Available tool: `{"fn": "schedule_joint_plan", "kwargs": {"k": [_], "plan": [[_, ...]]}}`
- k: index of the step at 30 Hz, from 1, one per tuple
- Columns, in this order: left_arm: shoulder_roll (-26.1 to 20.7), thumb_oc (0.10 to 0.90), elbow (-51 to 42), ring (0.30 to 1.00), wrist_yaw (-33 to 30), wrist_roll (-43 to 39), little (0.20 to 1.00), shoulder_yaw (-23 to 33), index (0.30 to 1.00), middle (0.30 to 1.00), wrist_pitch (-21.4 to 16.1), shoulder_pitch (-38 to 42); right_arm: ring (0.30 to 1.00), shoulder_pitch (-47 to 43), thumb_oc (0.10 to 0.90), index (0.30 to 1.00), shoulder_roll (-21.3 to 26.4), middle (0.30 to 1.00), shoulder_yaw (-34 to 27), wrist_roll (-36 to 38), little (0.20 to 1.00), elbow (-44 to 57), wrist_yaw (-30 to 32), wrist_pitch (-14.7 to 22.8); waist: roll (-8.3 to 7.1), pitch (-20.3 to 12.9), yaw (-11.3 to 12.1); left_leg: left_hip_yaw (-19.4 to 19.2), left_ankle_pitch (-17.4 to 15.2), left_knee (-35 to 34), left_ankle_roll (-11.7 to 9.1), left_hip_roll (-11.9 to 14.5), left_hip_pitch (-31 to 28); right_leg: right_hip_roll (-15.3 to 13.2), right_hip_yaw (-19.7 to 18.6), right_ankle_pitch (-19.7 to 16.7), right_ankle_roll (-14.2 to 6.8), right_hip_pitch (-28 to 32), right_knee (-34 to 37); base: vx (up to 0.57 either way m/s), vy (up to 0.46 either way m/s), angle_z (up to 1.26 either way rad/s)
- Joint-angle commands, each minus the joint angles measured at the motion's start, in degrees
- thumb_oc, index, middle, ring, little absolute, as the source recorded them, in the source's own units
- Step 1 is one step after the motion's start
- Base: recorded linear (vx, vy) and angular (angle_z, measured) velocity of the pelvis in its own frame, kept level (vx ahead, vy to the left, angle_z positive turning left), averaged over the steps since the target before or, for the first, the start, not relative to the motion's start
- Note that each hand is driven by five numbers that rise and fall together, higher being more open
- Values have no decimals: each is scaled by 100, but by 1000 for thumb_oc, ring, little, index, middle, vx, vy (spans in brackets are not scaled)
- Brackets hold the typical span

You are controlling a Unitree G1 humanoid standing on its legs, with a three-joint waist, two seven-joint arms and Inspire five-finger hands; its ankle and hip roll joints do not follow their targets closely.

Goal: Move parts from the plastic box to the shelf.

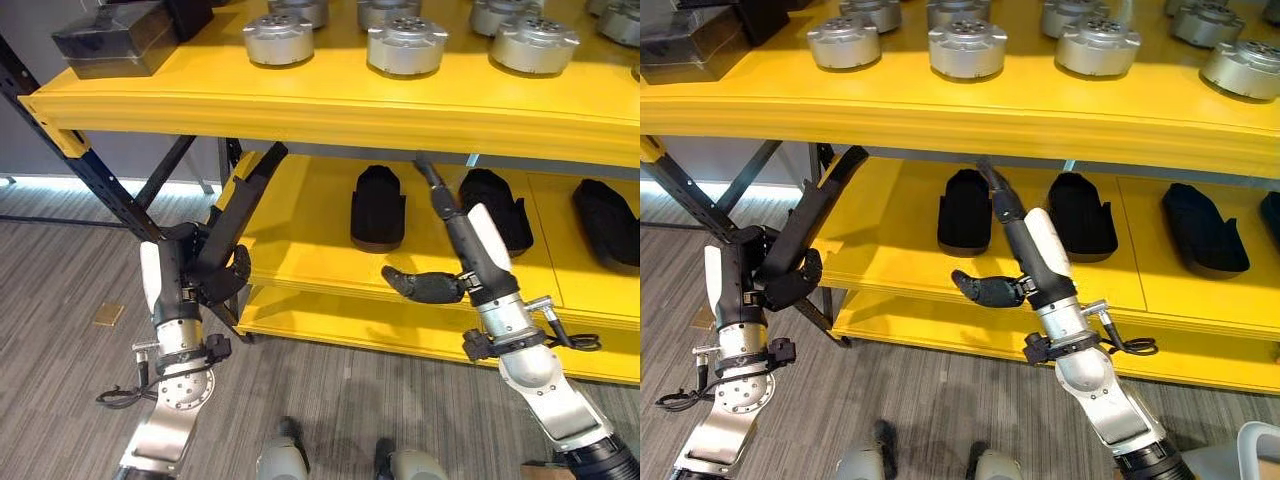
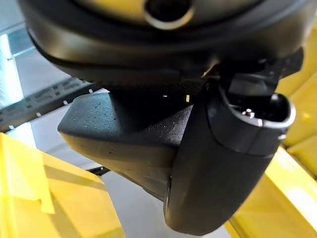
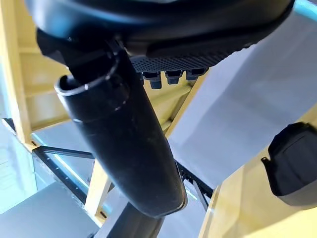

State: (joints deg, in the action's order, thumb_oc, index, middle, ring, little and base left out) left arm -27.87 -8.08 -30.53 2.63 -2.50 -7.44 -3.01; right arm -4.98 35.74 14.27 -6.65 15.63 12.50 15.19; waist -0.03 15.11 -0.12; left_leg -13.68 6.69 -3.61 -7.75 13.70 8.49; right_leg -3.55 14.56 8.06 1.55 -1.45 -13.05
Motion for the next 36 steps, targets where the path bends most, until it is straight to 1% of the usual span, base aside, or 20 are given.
{"fn": "schedule_joint_plan", "kwargs": {"k": [1,2,5,7,10,12,15,18,22,24,25,26,28,29,30,31,32,36], "plan": [[-144,400,-593,300,-256,124,300,486,300,300,-675,398,1000,-501,900,1000,127,1000,-196,173,1000,750,97,602,-52,-224,-40,484,534,-95,-96,216,-299,-162,-185,-52,-582,938,510,183,201,-40],[-139,400,-573,300,-304,167,300,493,300,300,-667,377,1000,-517,900,1000,124,1000,-168,230,1000,744,37,650,-50,-228,-5,603,404,-80,-106,197,-358,-201,-245,11,-623,923,436,154,168,-64],[-106,400,-528,300,-239,179,300,455,300,300,-678,390,1000,-473,900,1000,94,1000,-115,255,1000,742,33,643,-33,-243,-7,496,332,-50,-76,190,-491,-256,-237,67,-627,905,313,105,108,-76],[-160,400,-445,300,-83,110,300,396,300,300,-769,458,1000,-362,900,1000,109,1000,-142,267,1000,716,66,639,-3,-284,-52,392,248,50,-41,104,-703,-296,-187,76,-673,839,197,155,180,-42],[-177,400,-437,300,103,101,300,303,300,300,-816,548,1000,-352,900,1000,48,1000,-163,174,1000,684,174,570,-43,-302,-13,474,131,138,-14,-25,-760,-334,-170,-13,-739,842,262,94,68,-3],[-181,400,-544,300,255,133,300,242,300,300,-817,624,1000,-348,900,1000,-50,1000,-180,-65,1000,739,356,404,-99,-322,32,528,29,138,21,-139,-781,-378,-154,-101,-805,843,389,61,24,31],[-179,400,-612,300,307,212,300,188,300,300,-748,699,1000,-359,900,1000,-88,1000,-218,-230,1000,779,516,296,-152,-334,57,529,-17,124,40,-209,-770,-407,-168,-184,-856,864,543,45,6,23],[-209,400,-614,300,254,282,300,160,300,300,-746,755,1000,-360,900,1000,-86,1000,-236,-285,1000,802,532,283,-174,-347,68,524,-46,165,52,-237,-706,-416,-179,-199,-866,871,599,27,0,9],[-273,400,-531,300,230,400,300,79,300,300,-537,969,1000,-410,900,1000,-55,1000,-181,-193,1000,822,500,230,-197,-350,70,532,-77,281,58,-239,-580,-408,-193,-174,-859,857,598,41,-12,-18],[-273,400,-483,300,183,431,300,58,300,300,-501,1023,1000,-437,900,1000,-61,1000,-165,-167,1000,803,480,238,-199,-350,63,536,-79,310,52,-232,-554,-400,-196,-160,-851,845,578,33,-9,1],[-274,400,-419,300,134,471,300,35,300,300,-479,1084,1000,-472,900,1000,-65,1000,-134,-157,1000,778,468,250,-194,-343,56,543,-82,345,50,-223,-527,-396,-201,-144,-846,823,545,41,-7,-5],[-299,400,-301,300,91,553,300,-7,300,300,-368,1211,1000,-556,900,1000,-60,1000,-98,-93,1000,774,406,211,-186,-328,41,552,-80,423,43,-208,-455,-388,-215,-110,-834,793,480,44,-8,-13],[-306,400,-168,300,-4,614,300,-69,300,300,-332,1359,1000,-632,900,1000,-60,1000,-73,-42,1000,767,364,191,-181,-295,20,567,-93,531,40,-190,-373,-378,-234,-67,-812,721,368,17,-9,-4],[-310,400,9,300,-82,705,300,-167,300,300,-180,1560,1000,-704,900,1000,-86,1000,-25,-39,1000,771,311,140,-168,-252,-25,572,-108,641,32,-162,-285,-358,-259,-9,-788,625,229,-12,-12,-3],[-292,400,151,300,-209,821,300,-272,300,300,-119,1788,1000,-796,900,1000,-106,1000,40,-73,1000,736,330,83,-156,-187,-62,591,-122,760,25,-134,-194,-338,-301,41,-759,509,77,-15,-10,-6],[-284,400,173,300,-232,863,300,-304,300,300,-61,1853,1000,-822,900,1000,-106,1000,67,-56,1000,721,330,69,-152,-165,-80,594,-121,792,21,-125,-169,-331,-319,54,-752,473,31,0,0,0],[-271,400,241,300,-259,923,300,-385,300,300,68,2026,1000,-899,900,1000,-120,1000,93,14,1000,683,263,51,-142,-123,-120,601,-126,850,15,-101,-120,-311,-354,89,-737,385,-75,-28,-10,-5],[-235,400,608,300,-574,1133,300,-583,300,300,408,2418,1000,-929,900,1000,-121,1000,85,636,1000,686,-74,218,-87,9,-307,565,-134,1017,-6,-25,-63,-237,-467,202,-671,113,-457,-8,2,-7]]}}
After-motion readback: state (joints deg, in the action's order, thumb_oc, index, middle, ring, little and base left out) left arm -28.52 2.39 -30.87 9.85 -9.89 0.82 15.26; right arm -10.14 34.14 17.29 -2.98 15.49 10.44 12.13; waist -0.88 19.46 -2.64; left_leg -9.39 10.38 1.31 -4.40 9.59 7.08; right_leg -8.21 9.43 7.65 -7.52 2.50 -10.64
